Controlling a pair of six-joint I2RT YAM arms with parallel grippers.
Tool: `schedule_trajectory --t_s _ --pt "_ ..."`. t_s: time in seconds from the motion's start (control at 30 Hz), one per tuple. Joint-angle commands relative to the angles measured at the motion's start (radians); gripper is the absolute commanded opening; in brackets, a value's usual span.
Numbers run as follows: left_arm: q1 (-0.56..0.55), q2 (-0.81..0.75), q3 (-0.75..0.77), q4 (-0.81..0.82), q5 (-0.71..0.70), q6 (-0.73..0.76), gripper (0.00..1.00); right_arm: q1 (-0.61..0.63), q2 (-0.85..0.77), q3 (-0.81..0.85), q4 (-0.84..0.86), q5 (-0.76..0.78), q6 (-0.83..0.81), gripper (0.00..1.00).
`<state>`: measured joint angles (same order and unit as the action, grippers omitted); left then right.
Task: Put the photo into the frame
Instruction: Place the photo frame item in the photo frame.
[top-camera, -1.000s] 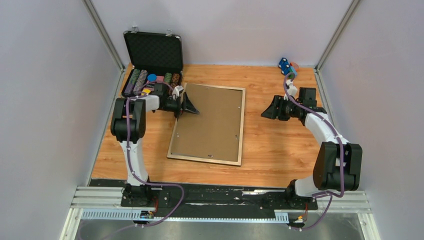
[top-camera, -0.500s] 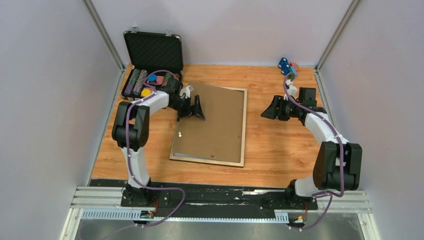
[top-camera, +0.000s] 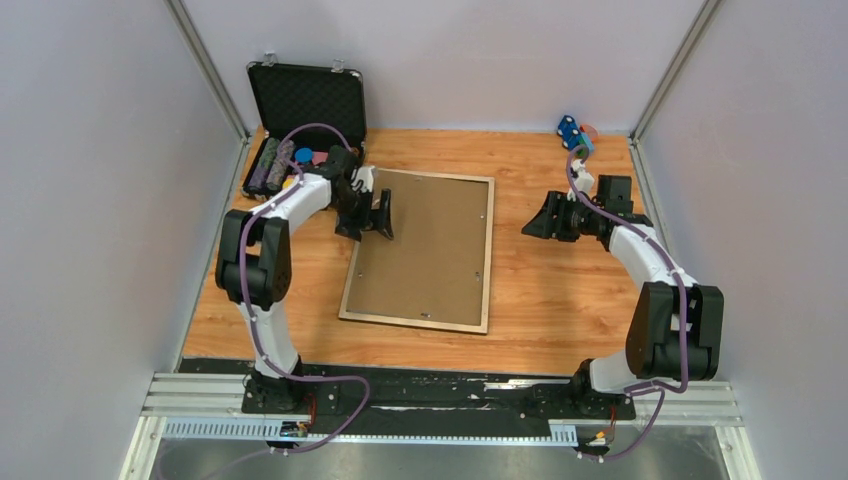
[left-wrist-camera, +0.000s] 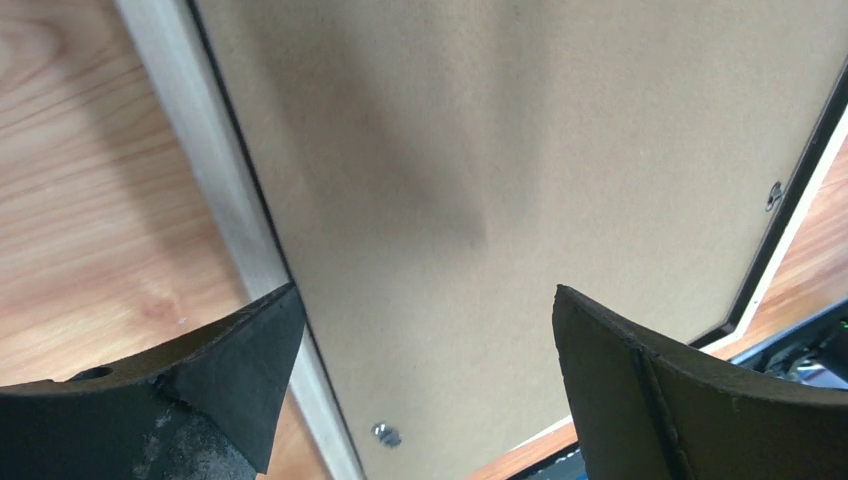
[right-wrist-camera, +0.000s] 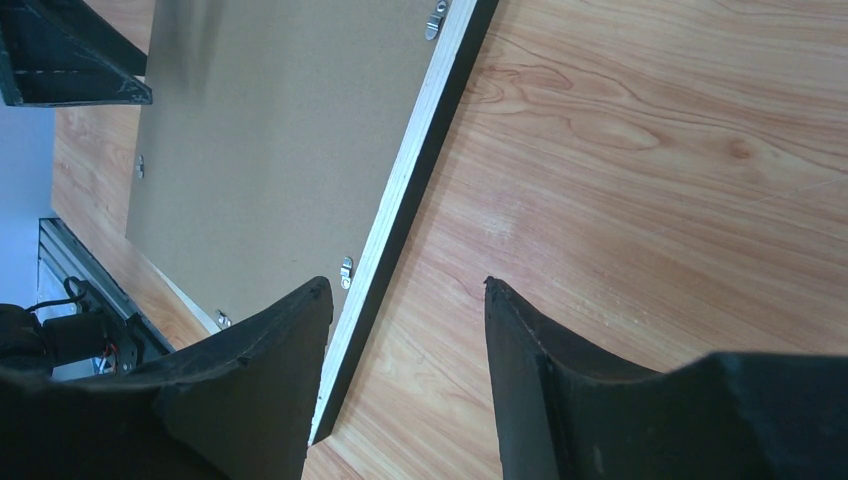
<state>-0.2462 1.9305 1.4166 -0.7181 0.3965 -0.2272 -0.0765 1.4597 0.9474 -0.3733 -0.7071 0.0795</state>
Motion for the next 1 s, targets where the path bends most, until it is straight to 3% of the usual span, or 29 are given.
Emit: schedule_trajectory --t_s 0.0,0.17,0.37,0.67,0.97 --pt "0.001 -0.172 0.042 -0.034 -0.071 0.086 1.00 -0.001 0.005 0.024 0.029 -0.005 -0.014 0.57" --pt "0.002 -0.243 0.003 -0.006 -0.170 0.171 1.00 0.049 0.080 0.075 0.033 0.038 -0.005 0.56" --pt "0.002 -0.214 -0.023 0.035 -0.209 0.220 1.00 0.142 0.235 0.158 0.071 0.117 0.034 0.55" --pt "0.006 -0.178 -0.056 0.071 -0.197 0.249 1.00 0.204 0.425 0.262 0.081 0.138 0.073 0.54" --pt "0.010 -0.174 -0.063 0.073 -0.199 0.246 1.00 0.278 0.500 0.310 0.056 0.225 0.080 0.52"
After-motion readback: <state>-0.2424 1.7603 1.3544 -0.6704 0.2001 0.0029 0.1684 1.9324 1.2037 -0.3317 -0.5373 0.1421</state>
